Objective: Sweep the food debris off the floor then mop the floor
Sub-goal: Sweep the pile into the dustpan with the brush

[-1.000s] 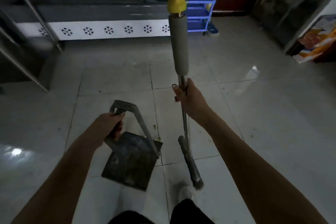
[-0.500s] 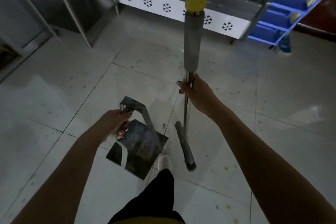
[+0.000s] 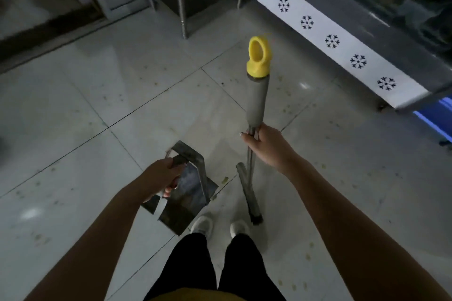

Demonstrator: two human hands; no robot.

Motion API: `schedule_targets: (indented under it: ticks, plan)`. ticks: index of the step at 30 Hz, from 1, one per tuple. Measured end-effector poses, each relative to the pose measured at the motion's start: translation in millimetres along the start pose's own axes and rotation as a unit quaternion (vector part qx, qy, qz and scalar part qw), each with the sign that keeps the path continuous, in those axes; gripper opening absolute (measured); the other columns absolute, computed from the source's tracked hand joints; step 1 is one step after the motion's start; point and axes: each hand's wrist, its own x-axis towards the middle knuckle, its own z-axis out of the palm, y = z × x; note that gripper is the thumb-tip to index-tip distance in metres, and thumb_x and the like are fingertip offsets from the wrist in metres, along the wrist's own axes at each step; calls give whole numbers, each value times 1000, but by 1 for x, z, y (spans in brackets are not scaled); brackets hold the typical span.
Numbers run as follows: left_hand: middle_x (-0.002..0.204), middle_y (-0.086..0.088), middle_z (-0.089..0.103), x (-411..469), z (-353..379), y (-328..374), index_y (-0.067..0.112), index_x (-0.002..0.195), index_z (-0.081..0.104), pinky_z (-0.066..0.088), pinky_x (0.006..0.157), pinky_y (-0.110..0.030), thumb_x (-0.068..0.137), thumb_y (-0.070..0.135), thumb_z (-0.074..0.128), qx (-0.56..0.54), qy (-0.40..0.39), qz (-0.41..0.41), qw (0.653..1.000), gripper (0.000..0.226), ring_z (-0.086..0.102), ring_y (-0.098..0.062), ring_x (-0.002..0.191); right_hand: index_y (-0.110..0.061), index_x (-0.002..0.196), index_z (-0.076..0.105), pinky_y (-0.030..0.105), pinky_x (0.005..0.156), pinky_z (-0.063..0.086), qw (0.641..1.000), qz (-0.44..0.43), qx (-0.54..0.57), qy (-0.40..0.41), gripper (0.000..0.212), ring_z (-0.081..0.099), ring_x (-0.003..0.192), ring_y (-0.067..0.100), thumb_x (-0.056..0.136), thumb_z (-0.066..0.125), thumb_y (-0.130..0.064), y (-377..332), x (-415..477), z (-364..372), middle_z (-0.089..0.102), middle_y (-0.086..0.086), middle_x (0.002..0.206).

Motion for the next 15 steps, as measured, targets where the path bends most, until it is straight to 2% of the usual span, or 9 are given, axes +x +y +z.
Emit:
schedule_targets:
  ticks: [3, 6, 8, 9, 12, 15]
  plan:
    - [34, 6, 45, -1, 9, -11, 12, 71, 47, 32, 33, -17, 96, 19, 49, -38, 47, -19, 998, 26, 39, -4, 28, -19, 72, 46, 20, 42, 35, 998, -48, -21, -32, 28, 54, 52, 17, 91, 56, -38, 5, 25, 0, 51, 0, 59]
    - [40, 5, 45, -5, 26, -25, 13, 72, 47, 33, 32, -18, 95, 17, 52, -73, 108, -41, 991, 24, 41, -4, 28, -3, 93, 62, 31, 62, 48, 989, -111, -69, -66, 36, 60, 77, 27, 87, 60, -38, 12, 46, 3, 55, 12, 96]
    - [45, 3, 47, -8, 37, -35, 12, 73, 48, 35, 35, -20, 94, 17, 53, -87, 162, -46, 982, 22, 43, -7, 31, -6, 95, 66, 30, 64, 47, 975, -164, -134, -67, 40, 59, 87, 27, 84, 60, -43, 18, 57, 7, 51, 11, 105]
    - [48, 2, 48, -9, 42, -39, 11, 73, 50, 37, 37, -20, 93, 17, 54, -88, 188, -44, 977, 21, 45, -8, 34, -8, 92, 66, 27, 59, 43, 970, -177, -155, -60, 40, 59, 88, 26, 82, 61, -46, 19, 60, 9, 54, 8, 102]
    - [53, 1, 52, -17, 59, -54, 17, 68, 51, 40, 36, -14, 92, 20, 56, -64, 245, -52, 966, 24, 49, -4, 36, -16, 78, 64, 21, 44, 25, 964, -189, -176, -68, 34, 63, 76, 26, 79, 61, -50, 22, 68, 16, 57, 0, 68]
    - [57, 1, 55, -26, 82, -73, 21, 66, 49, 40, 42, -15, 93, 25, 54, -39, 261, -74, 962, 28, 52, -8, 44, -20, 75, 64, 23, 46, 26, 957, -197, -184, -104, 31, 64, 77, 28, 81, 58, -49, 21, 72, 35, 64, 1, 66]
